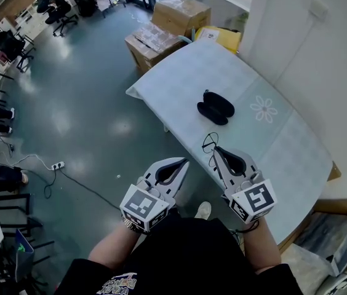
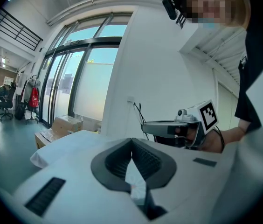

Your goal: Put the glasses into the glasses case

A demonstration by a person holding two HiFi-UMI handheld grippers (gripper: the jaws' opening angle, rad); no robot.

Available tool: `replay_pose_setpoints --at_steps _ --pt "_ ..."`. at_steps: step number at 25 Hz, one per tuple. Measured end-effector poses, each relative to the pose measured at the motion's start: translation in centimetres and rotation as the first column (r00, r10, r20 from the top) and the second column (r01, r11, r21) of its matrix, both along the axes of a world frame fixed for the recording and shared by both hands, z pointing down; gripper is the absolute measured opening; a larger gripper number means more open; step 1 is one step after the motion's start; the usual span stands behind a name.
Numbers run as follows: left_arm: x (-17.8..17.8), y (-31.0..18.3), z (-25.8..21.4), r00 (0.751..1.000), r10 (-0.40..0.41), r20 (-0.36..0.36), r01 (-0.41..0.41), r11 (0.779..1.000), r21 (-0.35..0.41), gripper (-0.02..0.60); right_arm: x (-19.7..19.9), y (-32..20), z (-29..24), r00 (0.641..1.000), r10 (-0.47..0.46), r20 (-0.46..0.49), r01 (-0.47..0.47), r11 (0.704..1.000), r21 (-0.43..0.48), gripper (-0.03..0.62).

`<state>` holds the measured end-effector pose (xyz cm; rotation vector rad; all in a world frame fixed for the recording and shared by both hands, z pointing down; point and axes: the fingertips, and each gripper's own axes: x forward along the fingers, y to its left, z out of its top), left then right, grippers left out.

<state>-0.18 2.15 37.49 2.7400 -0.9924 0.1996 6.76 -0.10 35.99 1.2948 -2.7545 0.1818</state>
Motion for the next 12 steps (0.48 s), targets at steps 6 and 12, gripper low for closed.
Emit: replay_pose_setpoints --at_steps 6,12 --pt "-2.3 -1.4 0.1 1.0 -0.008 -0.001 0.008 1.0 -0.004 0.028 -2.2 -1.4 0.1 1.0 -0.001 0.004 0.001 1.0 -0.004 0.026" --pt "-4.3 -2.6 0.0 1.0 -0.002 -0.009 0.002 1.0 -0.005 0.028 -4.2 -2.7 0.0 1.0 0.005 -0.001 -0.005 1.0 -0.009 0.026"
